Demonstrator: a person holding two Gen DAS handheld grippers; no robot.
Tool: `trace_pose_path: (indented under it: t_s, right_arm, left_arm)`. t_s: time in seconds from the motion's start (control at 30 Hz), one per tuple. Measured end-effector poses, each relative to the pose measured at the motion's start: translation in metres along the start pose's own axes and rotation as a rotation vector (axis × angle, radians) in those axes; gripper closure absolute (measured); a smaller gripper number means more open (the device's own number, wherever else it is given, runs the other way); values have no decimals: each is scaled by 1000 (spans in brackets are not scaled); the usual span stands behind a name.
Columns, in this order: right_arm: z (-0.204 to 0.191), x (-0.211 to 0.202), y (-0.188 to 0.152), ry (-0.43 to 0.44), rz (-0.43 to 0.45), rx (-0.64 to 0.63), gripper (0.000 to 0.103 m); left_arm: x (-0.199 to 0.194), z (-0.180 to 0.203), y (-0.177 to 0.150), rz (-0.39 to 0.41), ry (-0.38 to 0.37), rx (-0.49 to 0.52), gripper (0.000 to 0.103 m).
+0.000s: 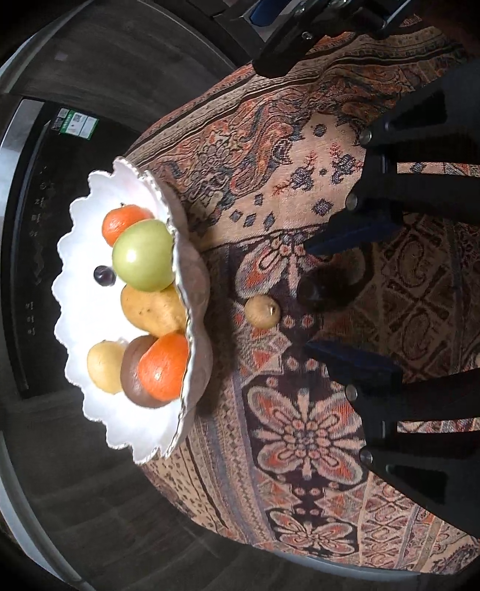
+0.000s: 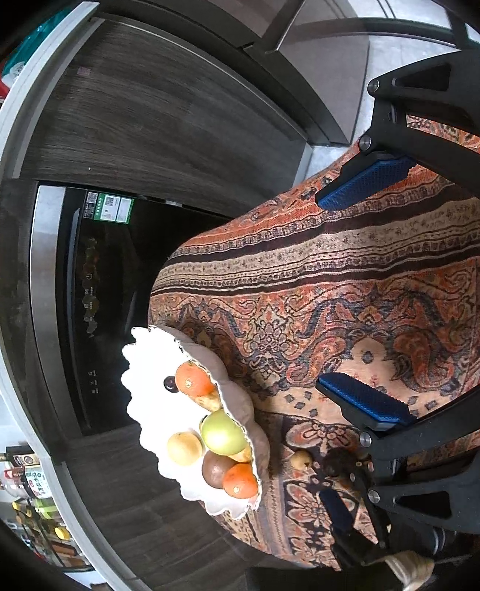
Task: Organize fruits
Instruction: 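Withdraw both grippers and lower the open left gripper over the dark round fruit, then close the left gripper on the dark round fruit and lift it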
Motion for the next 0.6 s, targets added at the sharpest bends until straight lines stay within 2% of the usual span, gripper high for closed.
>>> trace_pose_path:
  t_s: [0.13, 0.6]
  right_arm:
    - [2, 3, -1, 1, -7, 5, 13]
    - [-5, 3, -1, 10, -13, 0, 13]
  left_arm:
    - [6, 5, -2, -26, -26, -1, 74]
    - [2, -6, -4, -20, -44, -21, 77]
Point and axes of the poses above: each gripper's, at about its wrist camera, not at the fingertips, and x roughly the way its jaws point, z to its right, y to its top, the point moved 6 cm from there along x, roughly the way its jaws point, and after that the axes turned 12 degrees about y, right-handed, at the moved point
